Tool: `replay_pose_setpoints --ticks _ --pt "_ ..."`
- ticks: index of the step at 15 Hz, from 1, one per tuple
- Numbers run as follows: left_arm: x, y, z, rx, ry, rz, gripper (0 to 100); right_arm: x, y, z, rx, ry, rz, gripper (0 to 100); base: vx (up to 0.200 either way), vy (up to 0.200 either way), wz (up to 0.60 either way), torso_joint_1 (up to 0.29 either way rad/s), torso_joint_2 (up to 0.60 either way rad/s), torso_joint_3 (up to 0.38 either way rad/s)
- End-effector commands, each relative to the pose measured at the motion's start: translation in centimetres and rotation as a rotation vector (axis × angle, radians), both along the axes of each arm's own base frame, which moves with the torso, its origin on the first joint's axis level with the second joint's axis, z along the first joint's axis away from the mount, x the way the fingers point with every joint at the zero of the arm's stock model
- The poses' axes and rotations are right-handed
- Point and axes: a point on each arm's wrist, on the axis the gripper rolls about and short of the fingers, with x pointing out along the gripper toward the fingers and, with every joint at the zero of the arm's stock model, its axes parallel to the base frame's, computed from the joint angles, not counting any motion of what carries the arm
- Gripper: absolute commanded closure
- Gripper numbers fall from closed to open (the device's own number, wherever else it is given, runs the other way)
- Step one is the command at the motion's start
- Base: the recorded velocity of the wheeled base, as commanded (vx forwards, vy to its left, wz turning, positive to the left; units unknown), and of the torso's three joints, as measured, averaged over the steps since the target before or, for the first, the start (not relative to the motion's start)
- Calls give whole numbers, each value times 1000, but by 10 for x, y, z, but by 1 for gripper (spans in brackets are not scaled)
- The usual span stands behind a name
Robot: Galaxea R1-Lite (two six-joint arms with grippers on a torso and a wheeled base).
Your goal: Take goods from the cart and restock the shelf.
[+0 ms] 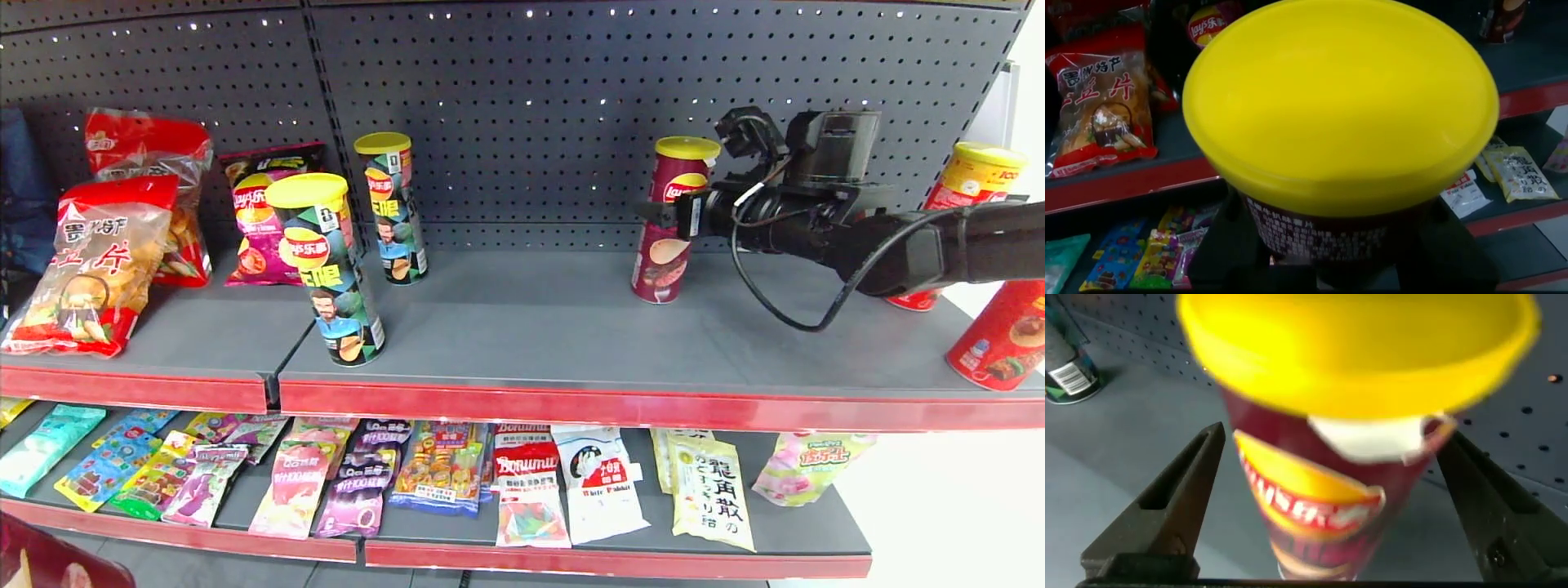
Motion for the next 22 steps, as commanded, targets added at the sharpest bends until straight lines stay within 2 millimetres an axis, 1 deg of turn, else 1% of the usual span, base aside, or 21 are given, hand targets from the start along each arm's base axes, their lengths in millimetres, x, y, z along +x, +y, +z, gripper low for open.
replay_pose_setpoints --ticks 1,6,7,9,12,13,14,15,16,17,18,19,21,22 --pt "0 0 0 0 1 1 100 8 1 -6 -3 5 -2 0 0 0 0 0 0 0" --pt "0 0 -3 -1 5 -1 100 17 5 -6 0 -11 0 0 0 0 0 0 0 0" --pt "0 0 -5 -2 10 -1 100 19 5 -5 2 -25 -12 100 0 0 0 0 0 0" --pt "-1 0 -5 -2 8 -1 100 18 5 -4 4 -27 -17 100 0 0 0 0 0 0" --pt "0 0 -6 -3 11 -1 100 10 13 2 5 -36 -32 100 0 0 0 0 0 0" --pt "0 0 -6 -3 11 -1 100 -3 19 8 7 -37 -30 100 0 0 0 0 0 0" --pt "0 0 -6 -2 10 -1 100 -9 22 8 4 -31 -22 100 0 0 0 0 0 0" --pt "0 0 -6 -2 10 -1 100 -30 30 12 -2 -20 -6 100 0 0 0 0 0 0" --pt "0 0 -6 -3 11 -1 100 -38 32 12 -7 -14 -12 100 0 0 0 0 0 0" --pt "0 0 -6 -3 11 -1 100 -52 37 7 -24 8 -61 100 0 0 0 0 0 0" --pt "0 0 -6 -3 11 -1 100 -61 39 6 -24 19 -86 100 0 0 0 0 0 0" --pt "0 0 -6 -3 11 -1 100 -67 40 7 -12 25 -90 100 0 0 0 0 0 0" --pt "0 0 -6 -4 11 -2 100 -90 47 18 20 15 -55 100 0 0 0 0 0 0" --pt "1 0 -8 -6 19 -2 100 -100 51 18 18 18 -37 100 0 0 0 0 0 0"
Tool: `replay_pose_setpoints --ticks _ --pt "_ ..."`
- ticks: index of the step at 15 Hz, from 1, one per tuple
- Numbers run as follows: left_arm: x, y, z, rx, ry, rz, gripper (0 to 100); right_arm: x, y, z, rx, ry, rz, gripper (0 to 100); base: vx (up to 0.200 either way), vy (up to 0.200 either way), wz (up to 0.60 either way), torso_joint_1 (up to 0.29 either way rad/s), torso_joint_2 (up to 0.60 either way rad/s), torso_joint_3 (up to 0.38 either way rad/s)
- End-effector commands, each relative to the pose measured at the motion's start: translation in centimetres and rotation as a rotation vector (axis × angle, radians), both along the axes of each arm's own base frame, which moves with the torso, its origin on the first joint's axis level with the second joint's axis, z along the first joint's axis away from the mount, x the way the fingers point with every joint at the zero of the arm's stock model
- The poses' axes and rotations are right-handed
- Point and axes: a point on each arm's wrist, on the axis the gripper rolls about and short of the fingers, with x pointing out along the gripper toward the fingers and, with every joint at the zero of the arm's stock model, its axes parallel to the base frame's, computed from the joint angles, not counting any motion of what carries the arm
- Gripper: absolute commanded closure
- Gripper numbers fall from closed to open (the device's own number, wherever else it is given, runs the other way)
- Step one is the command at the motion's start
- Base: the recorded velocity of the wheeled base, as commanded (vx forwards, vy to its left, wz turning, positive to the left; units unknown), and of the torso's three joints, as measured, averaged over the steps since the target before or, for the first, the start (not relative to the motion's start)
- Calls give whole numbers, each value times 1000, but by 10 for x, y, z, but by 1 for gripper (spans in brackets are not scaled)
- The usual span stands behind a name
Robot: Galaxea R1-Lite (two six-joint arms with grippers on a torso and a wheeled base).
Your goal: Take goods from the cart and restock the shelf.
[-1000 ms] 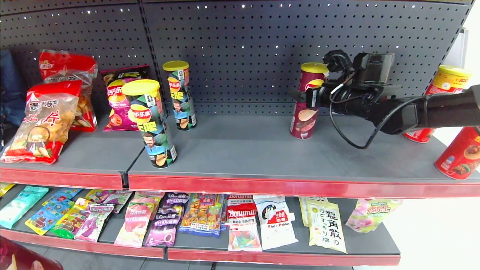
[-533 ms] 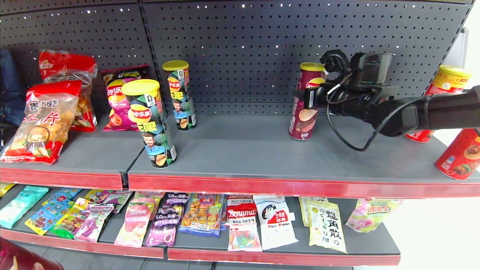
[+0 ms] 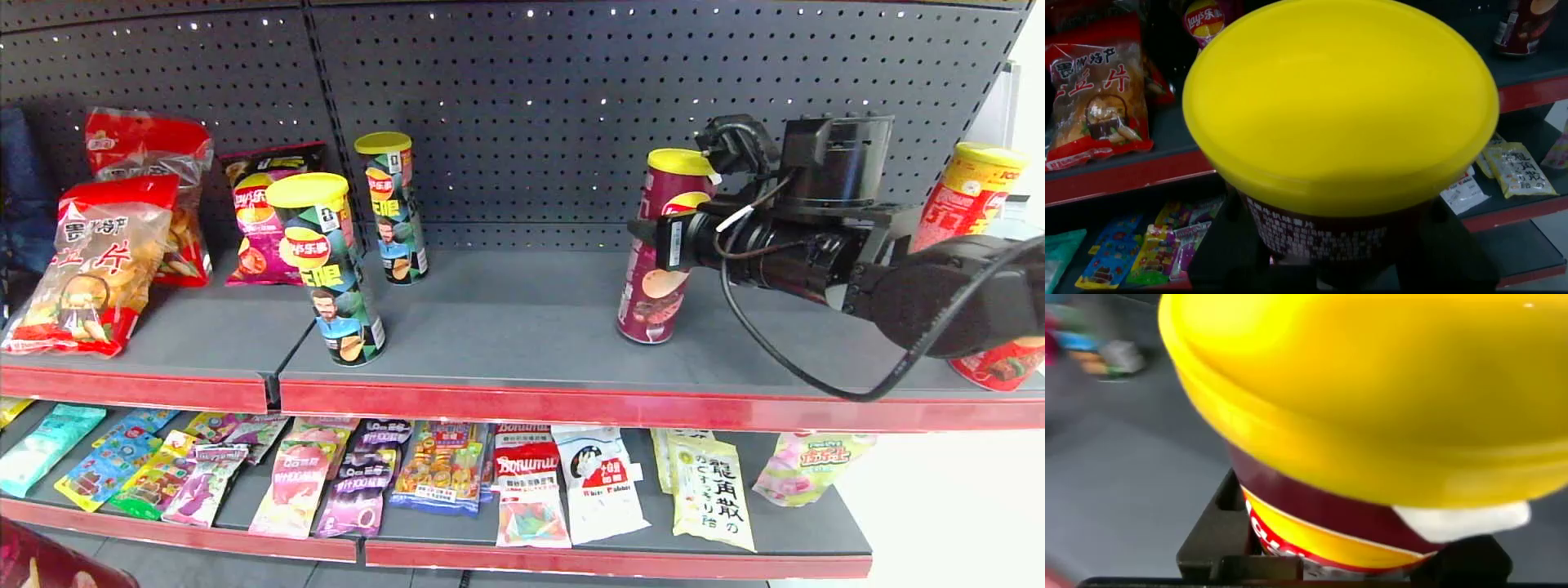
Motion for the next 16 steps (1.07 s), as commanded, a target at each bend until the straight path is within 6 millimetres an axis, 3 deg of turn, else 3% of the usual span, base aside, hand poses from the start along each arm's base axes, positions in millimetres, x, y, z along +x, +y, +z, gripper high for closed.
replay_pose_setpoints --ticks 1,5,16 --pt "1 0 -1 -1 6 0 100 -26 4 13 10 -28 27 100 0 0 0 0 0 0" --pt "-1 0 -1 0 -1 0 100 -40 15 8 -5 -16 23 100 0 0 0 0 0 0" --pt "-4 -1 -1 4 -18 -2 100 -51 20 -20 -47 6 -15 100 0 0 0 0 0 0"
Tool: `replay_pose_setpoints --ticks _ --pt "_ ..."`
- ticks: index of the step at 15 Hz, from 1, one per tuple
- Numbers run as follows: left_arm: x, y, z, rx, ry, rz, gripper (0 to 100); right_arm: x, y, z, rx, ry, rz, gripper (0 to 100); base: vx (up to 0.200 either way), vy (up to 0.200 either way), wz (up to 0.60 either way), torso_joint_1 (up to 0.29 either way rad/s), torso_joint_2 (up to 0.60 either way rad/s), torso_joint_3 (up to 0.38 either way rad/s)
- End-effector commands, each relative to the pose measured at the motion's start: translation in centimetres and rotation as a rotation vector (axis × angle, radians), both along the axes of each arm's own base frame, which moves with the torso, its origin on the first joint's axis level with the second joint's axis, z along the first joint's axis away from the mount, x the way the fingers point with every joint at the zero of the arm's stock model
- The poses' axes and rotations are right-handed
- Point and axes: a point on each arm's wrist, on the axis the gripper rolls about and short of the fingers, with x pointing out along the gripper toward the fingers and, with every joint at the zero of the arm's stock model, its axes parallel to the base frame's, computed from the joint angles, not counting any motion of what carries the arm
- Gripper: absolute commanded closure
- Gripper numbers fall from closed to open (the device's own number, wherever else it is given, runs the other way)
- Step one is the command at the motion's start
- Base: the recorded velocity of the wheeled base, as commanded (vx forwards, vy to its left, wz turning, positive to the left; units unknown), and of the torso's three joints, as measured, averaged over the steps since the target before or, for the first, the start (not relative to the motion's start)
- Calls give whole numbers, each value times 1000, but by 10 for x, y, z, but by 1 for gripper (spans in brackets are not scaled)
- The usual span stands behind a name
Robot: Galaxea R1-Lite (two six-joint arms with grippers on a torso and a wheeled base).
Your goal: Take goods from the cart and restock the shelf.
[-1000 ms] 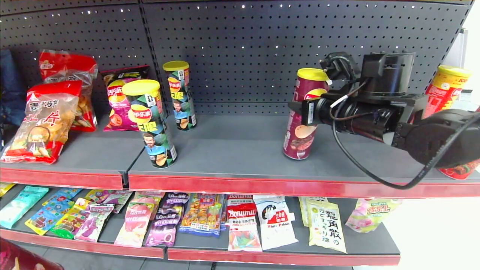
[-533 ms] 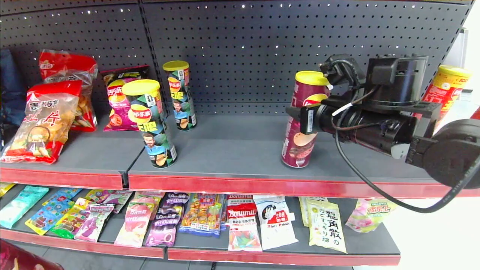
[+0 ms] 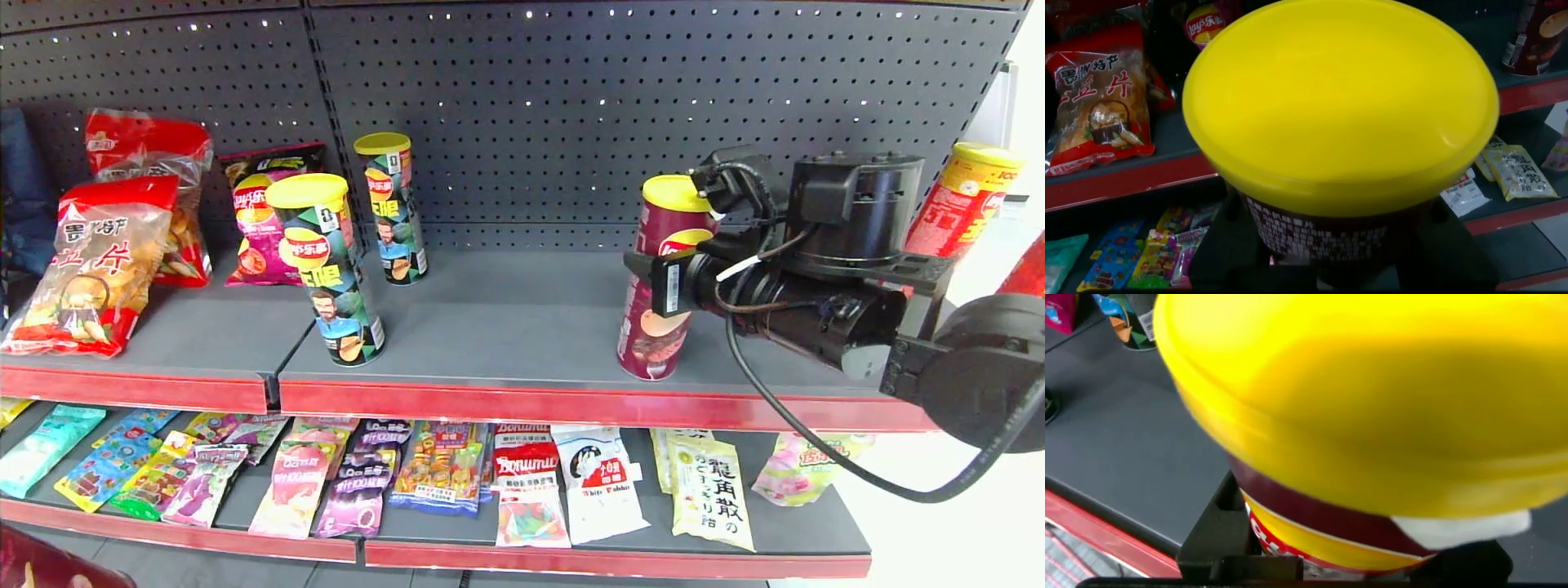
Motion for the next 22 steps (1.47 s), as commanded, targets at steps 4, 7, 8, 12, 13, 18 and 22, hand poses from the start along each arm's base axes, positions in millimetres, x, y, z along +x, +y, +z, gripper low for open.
replay_pose_setpoints --ticks 4,7,8,12,13,18,22 --pt "-1 0 0 1 -4 1 100 -9 12 0 -2 -11 19 100 0 0 0 0 0 0" --pt "-3 -1 -2 2 -8 0 100 -15 14 5 2 -23 18 100 0 0 0 0 0 0" --pt "-3 -1 -4 1 -5 0 100 -15 14 4 1 -22 13 100 0 0 0 0 0 0" --pt "-3 -1 -3 1 -7 0 100 -15 14 3 -15 -24 5 100 0 0 0 0 0 0" --pt "-3 -1 -4 1 -5 0 100 -15 14 2 -18 -23 5 100 0 0 0 0 0 0" --pt "-3 -1 -4 1 -4 0 100 -16 13 -4 -33 -6 6 100 0 0 0 0 0 0" --pt "-2 -1 -6 0 1 0 100 -17 13 -7 -38 3 9 0 0 0 0 0 0 0"
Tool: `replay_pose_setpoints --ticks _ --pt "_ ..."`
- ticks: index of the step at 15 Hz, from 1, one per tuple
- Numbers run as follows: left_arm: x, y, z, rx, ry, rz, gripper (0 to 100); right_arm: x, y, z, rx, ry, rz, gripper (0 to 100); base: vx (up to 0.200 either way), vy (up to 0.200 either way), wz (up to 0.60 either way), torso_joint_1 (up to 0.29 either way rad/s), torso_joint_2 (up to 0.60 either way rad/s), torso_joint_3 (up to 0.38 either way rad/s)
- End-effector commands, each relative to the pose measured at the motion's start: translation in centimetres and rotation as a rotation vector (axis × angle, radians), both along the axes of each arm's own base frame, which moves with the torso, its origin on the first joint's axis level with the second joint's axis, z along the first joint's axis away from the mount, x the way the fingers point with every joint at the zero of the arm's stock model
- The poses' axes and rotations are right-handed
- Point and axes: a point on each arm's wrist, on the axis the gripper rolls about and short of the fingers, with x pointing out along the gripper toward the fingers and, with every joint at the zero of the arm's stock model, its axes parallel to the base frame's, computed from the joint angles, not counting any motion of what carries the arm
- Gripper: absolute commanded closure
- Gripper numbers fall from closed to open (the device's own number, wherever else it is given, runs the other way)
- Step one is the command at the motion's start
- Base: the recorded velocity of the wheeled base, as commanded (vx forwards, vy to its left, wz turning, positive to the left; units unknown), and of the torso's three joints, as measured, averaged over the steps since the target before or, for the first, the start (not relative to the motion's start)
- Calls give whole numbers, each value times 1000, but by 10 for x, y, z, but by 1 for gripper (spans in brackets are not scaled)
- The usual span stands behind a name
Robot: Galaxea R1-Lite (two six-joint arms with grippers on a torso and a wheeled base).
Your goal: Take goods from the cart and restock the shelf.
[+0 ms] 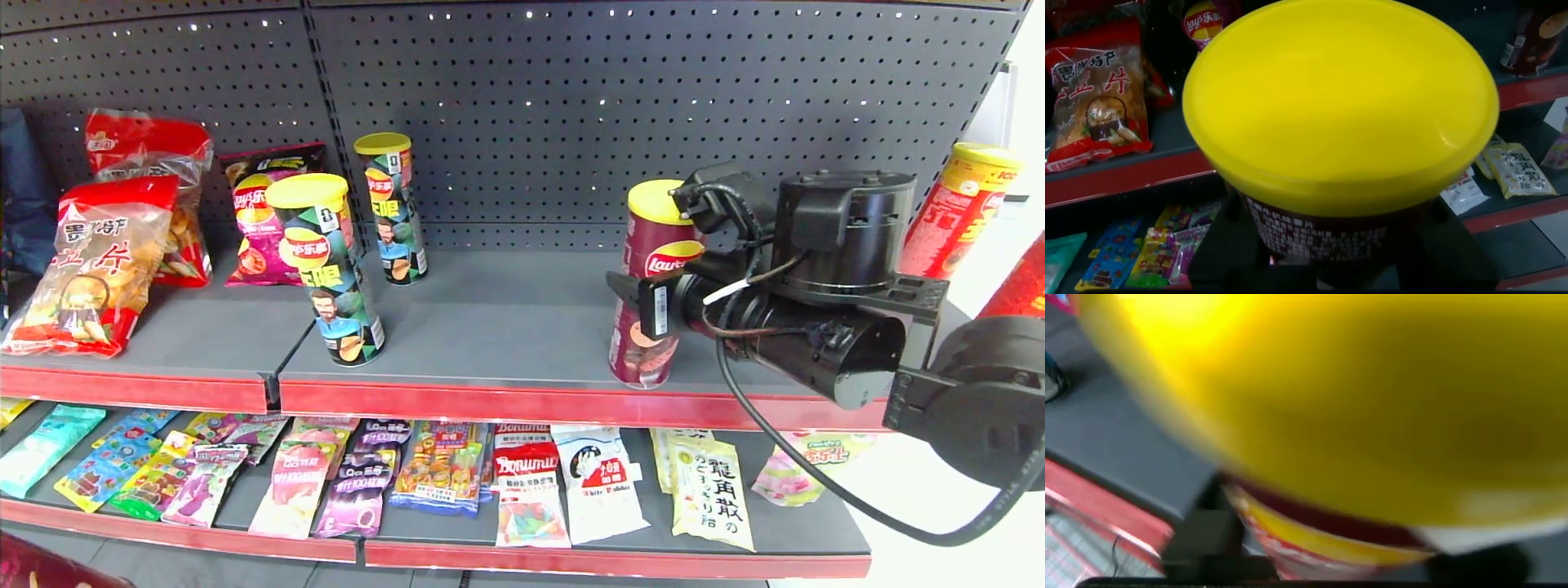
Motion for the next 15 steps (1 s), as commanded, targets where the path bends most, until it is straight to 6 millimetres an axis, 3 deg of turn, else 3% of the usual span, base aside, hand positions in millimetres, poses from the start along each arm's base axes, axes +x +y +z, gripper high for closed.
replay_pose_setpoints --ticks 1,3,7,11,13,15 --pt "0 0 -1 0 0 1 100 0 0 -2 -1 4 -1 0 0 0 0 0 0 0" --pt "0 0 -3 -2 8 -1 100 -3 -2 -5 -7 14 -1 0 0 0 0 0 0 0" --pt "1 0 -4 -2 9 -1 100 -21 -10 7 16 -14 14 0 0 0 0 0 0 0" --pt "1 0 -3 -4 11 -2 100 -70 -38 5 15 -12 57 0 0 0 0 0 0 0" --pt "1 0 -3 -10 12 -2 100 -97 -62 2 26 -21 69 0 0 0 0 0 0 0" --pt "2 0 -4 -13 19 -2 100 -115 -89 -14 14 6 65 0 0 0 0 0 0 0"
